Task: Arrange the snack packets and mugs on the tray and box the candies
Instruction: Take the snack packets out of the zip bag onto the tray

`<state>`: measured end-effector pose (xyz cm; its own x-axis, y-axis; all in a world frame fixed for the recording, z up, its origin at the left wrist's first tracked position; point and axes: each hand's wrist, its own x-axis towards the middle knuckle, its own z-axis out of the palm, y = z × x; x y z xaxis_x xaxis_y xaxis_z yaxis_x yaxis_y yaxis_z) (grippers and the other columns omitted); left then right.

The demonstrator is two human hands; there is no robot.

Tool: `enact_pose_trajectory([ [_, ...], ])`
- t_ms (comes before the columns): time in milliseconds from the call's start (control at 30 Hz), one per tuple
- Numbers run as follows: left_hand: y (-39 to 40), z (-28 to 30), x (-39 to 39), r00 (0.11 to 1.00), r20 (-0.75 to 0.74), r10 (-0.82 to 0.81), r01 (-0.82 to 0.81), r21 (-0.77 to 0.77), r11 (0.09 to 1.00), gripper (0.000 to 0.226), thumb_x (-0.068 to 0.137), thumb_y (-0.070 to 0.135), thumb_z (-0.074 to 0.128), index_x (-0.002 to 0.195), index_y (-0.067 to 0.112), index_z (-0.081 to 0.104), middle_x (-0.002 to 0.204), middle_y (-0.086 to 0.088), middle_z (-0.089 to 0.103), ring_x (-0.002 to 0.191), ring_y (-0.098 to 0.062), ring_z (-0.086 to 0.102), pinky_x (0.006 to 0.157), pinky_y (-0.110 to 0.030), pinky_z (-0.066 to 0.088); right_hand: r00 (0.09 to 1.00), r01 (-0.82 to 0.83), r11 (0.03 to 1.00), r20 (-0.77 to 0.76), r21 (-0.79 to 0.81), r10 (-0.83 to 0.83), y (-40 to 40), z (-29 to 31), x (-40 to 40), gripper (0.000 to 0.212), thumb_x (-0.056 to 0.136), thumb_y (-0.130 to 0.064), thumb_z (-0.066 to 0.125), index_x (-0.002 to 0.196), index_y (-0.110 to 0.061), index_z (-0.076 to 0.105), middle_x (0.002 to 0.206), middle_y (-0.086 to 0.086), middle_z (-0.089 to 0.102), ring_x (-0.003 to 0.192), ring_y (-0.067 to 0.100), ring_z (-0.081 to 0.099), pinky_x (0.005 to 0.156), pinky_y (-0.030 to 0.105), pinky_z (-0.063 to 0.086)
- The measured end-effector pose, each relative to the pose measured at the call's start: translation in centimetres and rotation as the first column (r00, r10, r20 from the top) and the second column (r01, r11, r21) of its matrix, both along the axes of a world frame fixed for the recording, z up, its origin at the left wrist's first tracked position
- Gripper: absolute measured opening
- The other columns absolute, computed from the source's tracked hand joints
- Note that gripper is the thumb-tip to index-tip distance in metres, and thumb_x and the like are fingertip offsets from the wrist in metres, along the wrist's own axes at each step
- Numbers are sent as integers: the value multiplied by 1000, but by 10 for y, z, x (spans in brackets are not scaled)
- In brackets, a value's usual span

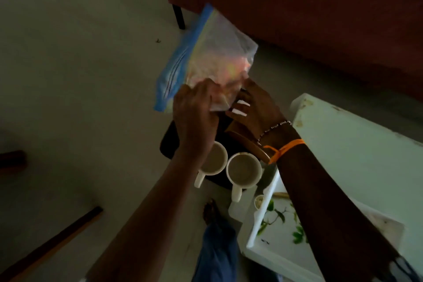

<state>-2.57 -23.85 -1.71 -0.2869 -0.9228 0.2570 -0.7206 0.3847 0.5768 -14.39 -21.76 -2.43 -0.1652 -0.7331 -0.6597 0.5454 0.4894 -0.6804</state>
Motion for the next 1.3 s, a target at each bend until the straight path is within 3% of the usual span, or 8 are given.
enact_pose_trajectory([
  [167, 77, 6, -21, 927, 140, -348, 359, -62, 931, 23, 82, 11, 52, 93, 12, 71, 97, -6, 73, 100, -29, 66, 96, -47, 48, 961, 223, 973, 179, -57, -209, 56, 16, -11, 51, 84, -26, 60, 127, -2, 48, 95, 10, 66, 77, 20, 65, 62, 25, 56],
  [467, 239, 18, -52, 650, 2, -760, 746, 190, 638, 36, 69, 4, 54, 104, 4, 63, 108, -14, 65, 106, -32, 57, 92, -41, 49, 834, 549, 825, -166, 133, -527, 248, 1, -49, 36, 75, 3, 69, 107, -9, 57, 99, 16, 63, 80, 24, 61, 79, 38, 54],
  [667, 316, 12, -62, 910, -88, -404, 409, 341, 846, 51, 75, 38, 53, 121, 21, 44, 119, -10, 51, 108, -20, 42, 86, -30, 36, 817, 559, 825, -229, 88, -529, 382, -14, -64, 48, 75, 9, 66, 108, -23, 53, 77, -18, 69, 66, 1, 67, 61, 21, 59],
  [800, 342, -11, -74, 979, -130, -160, 198, 807, 556, 34, 75, 33, 71, 98, 17, 52, 85, 1, 57, 96, -26, 59, 77, -29, 43, 851, 515, 851, -178, 102, -493, 437, -22, -59, 51, 77, 9, 63, 111, -27, 50, 89, -14, 65, 69, -1, 67, 58, 20, 58],
  [1000, 370, -20, -66, 970, -165, -179, 242, 721, 649, 12, 83, 21, 63, 81, 11, 56, 62, -7, 57, 76, -29, 62, 49, -7, 34, 932, 341, 932, -176, 127, -317, 453, -24, -43, 49, 86, 2, 55, 130, -14, 44, 124, 13, 57, 106, 21, 60, 88, 42, 54],
  [1100, 372, -19, -68, 976, -196, -97, 215, 772, 598, 21, 85, 14, 60, 102, 3, 57, 82, -31, 60, 76, -42, 60, 55, -23, 39, 914, 311, 944, -309, 112, -264, 444, -22, -40, 58, 86, -8, 59, 138, -9, 34, 141, 13, 45, 129, 25, 44, 110, 43, 37],
  [1200, 380, -14, -74, 964, -261, -59, 257, 839, 480, 31, 85, 12, 59, 115, 5, 53, 68, -5, 54, 52, -14, 55, 50, -22, 41, 901, 306, 948, -347, 88, -259, 439, -18, -39, 56, 86, -16, 61, 136, -10, 36, 132, 3, 48, 118, 12, 46, 99, 22, 41],
  [1300, 389, -12, -77, 944, -314, -102, 326, 838, 437, 17, 85, 15, 58, 98, 25, 57, 76, 6, 60, 61, -6, 61, 56, -22, 52, 902, 261, 962, -376, 82, -213, 440, -18, -42, 45, 86, -10, 60, 127, 1, 44, 126, 19, 56, 111, 26, 56, 99, 36, 47],
])
